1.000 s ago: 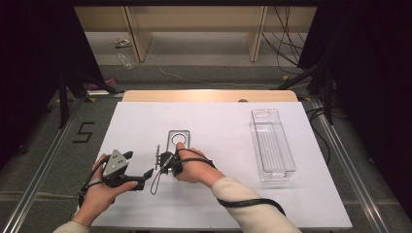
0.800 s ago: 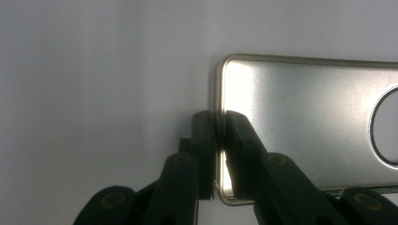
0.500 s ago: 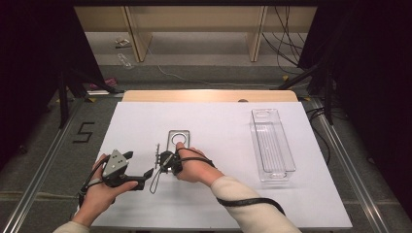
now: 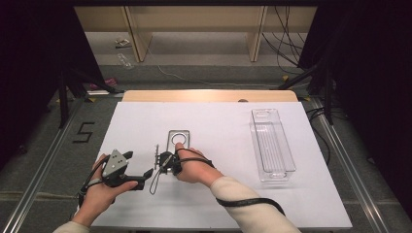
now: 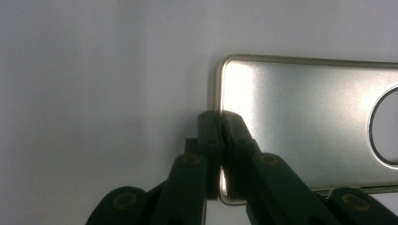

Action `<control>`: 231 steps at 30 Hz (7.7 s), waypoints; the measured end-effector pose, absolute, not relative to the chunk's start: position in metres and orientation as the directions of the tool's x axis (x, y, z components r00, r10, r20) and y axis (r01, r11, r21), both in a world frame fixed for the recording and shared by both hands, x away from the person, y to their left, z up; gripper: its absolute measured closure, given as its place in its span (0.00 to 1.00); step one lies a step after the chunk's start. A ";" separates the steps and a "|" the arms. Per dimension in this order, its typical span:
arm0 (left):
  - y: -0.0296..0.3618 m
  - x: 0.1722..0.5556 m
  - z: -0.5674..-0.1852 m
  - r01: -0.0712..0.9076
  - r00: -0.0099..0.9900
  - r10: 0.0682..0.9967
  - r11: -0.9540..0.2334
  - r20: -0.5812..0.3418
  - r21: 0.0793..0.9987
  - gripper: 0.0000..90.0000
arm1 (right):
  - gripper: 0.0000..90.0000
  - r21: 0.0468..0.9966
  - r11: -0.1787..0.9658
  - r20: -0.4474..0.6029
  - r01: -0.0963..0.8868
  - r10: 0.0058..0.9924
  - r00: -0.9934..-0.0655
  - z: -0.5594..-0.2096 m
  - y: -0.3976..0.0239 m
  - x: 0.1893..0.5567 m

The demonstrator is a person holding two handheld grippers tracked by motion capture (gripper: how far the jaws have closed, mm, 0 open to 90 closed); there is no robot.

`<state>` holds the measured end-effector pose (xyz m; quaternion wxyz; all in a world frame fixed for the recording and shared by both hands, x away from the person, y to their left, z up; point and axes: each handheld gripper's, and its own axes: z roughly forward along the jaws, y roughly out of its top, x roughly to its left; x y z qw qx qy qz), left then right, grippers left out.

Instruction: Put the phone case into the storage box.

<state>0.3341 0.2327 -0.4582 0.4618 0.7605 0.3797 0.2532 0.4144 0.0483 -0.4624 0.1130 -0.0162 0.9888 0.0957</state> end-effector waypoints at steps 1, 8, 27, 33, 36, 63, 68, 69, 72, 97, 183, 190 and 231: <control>0.233 0.334 -0.458 0.343 0.583 0.811 -0.285 0.035 0.895 0.06 | 0.98 0.187 0.981 -0.223 -0.048 -0.005 -0.975 -0.462 0.048 0.414; 0.233 0.334 -0.458 0.343 0.584 0.811 -0.286 0.035 0.895 0.06 | 0.99 0.193 0.980 -0.227 -0.051 -0.006 -0.974 -0.462 0.047 0.414; 0.233 0.334 -0.458 0.346 0.580 0.814 -0.282 0.033 0.895 0.06 | 0.99 0.280 0.960 -0.234 -0.027 0.041 -0.971 -0.458 0.033 0.411; 0.233 0.334 -0.458 0.346 0.578 0.815 -0.284 0.035 0.894 0.07 | 0.99 0.325 0.946 -0.230 -0.004 0.075 -0.970 -0.451 0.024 0.408; 0.233 0.334 -0.459 0.347 0.578 0.815 -0.284 0.034 0.894 0.07 | 1.00 0.347 0.938 -0.229 0.002 0.087 -0.970 -0.448 0.020 0.408; 0.233 0.334 -0.458 0.349 0.576 0.817 -0.276 0.028 0.896 0.07 | 1.00 0.495 0.869 -0.212 0.011 0.133 -0.968 -0.429 -0.012 0.399; 0.233 0.334 -0.458 0.349 0.576 0.817 -0.277 0.028 0.895 0.07 | 1.00 0.528 0.849 -0.206 0.008 0.138 -0.969 -0.427 -0.023 0.397; 0.233 0.334 -0.458 0.349 0.576 0.817 -0.278 0.029 0.895 0.07 | 1.00 0.538 0.843 -0.204 0.012 0.144 -0.968 -0.427 -0.026 0.396; 0.233 0.334 -0.458 0.350 0.575 0.817 -0.278 0.029 0.895 0.07 | 1.00 0.567 0.824 -0.196 0.011 0.148 -0.969 -0.426 -0.033 0.395; 0.233 0.334 -0.460 0.357 0.572 0.820 -0.279 0.027 0.891 0.08 | 1.00 0.690 0.723 -0.162 0.031 0.196 -0.967 -0.424 -0.092 0.379; 0.106 0.444 -0.429 0.662 0.583 0.746 -0.207 -0.322 0.720 0.55 | 1.00 0.703 0.711 -0.193 -0.030 0.150 -0.970 -0.431 -0.096 0.351; 0.105 0.444 -0.427 0.707 0.542 0.744 -0.152 -0.392 0.691 0.72 | 1.00 0.700 0.713 -0.194 -0.034 0.144 -0.970 -0.433 -0.094 0.350; 0.132 0.413 -0.405 0.458 0.634 0.727 -0.078 -0.264 0.886 0.90 | 0.27 0.865 0.460 -0.068 0.202 0.506 -0.860 -0.445 -0.109 0.367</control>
